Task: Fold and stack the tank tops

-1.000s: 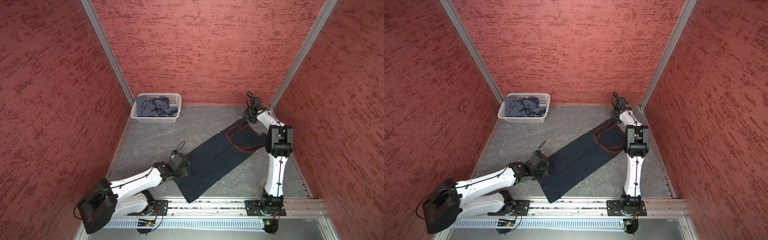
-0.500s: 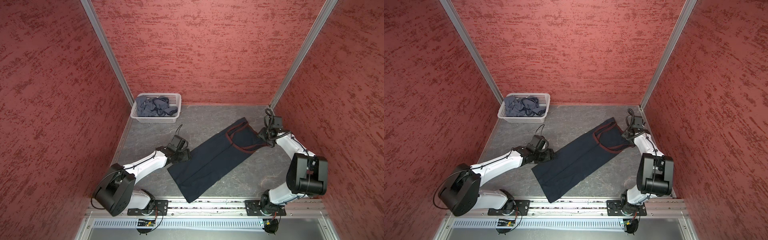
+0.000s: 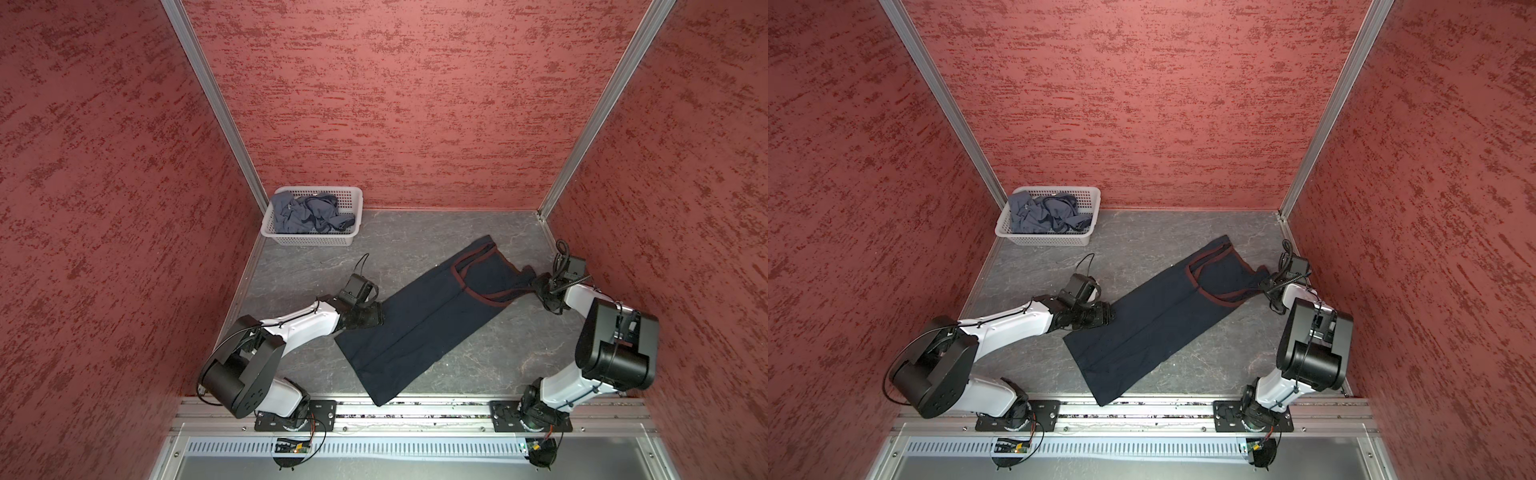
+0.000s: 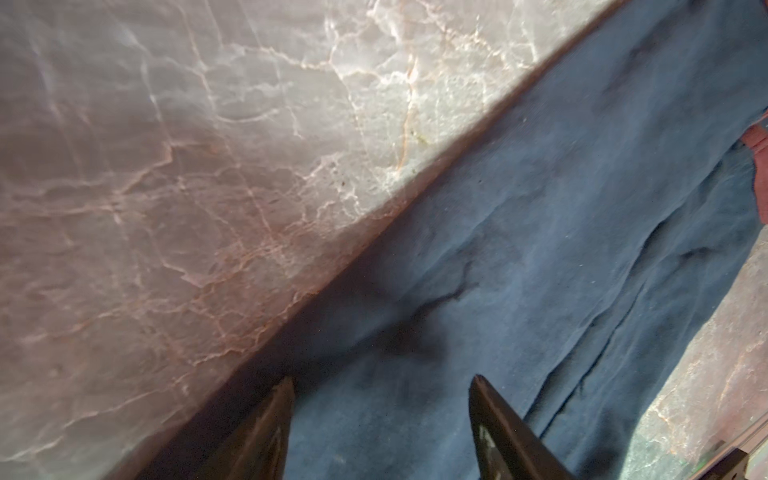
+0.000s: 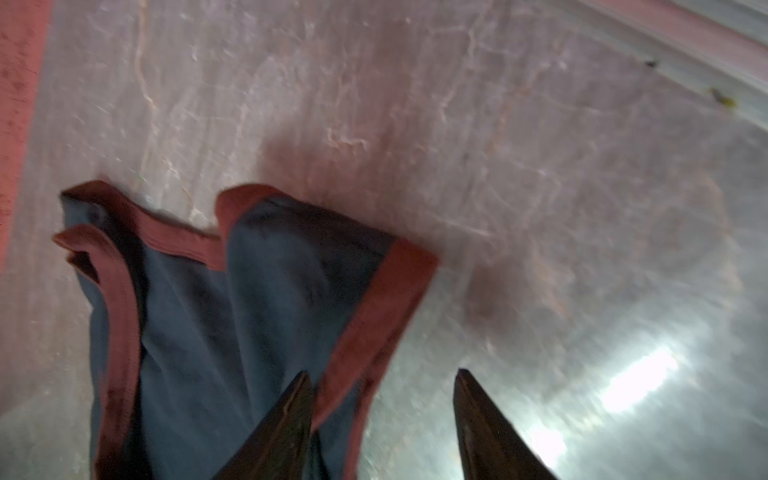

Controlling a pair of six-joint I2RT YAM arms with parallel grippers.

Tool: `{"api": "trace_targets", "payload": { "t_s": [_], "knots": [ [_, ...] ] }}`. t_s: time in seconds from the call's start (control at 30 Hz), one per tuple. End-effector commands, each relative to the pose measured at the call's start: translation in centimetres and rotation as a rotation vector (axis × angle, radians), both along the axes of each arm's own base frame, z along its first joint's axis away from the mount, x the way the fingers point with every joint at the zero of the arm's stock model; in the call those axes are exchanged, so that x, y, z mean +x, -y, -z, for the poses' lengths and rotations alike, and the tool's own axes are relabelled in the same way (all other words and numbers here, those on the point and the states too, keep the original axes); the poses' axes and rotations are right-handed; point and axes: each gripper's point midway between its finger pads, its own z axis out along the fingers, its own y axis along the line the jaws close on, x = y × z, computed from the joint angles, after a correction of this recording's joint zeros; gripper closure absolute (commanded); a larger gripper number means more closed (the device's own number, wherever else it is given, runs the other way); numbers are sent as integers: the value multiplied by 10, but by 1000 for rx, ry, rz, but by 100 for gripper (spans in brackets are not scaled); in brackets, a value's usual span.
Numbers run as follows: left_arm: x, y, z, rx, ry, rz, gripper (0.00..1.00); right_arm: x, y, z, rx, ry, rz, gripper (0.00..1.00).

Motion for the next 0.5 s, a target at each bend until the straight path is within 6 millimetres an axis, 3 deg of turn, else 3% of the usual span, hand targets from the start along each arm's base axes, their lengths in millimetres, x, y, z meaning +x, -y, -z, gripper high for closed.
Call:
{"api": "trace_targets", "payload": {
  "t_s": [0.0, 0.13, 0.23, 0.33, 0.47],
  "knots": [
    [1, 4, 3, -17, 6, 5, 32, 23, 12, -6, 25, 65, 44, 45],
    [1, 5, 6, -19, 1, 3, 32, 26, 17, 11, 34, 7, 61, 52],
    [0, 4, 8, -16, -2, 1, 32, 28, 18, 17, 29, -8, 58, 63],
    [1, 3, 9, -12, -5, -4, 32, 28, 21, 14, -10, -29, 62, 75],
    [0, 3, 11, -8, -10, -6, 31, 29, 28, -5, -124, -52, 66, 87]
  ]
}}
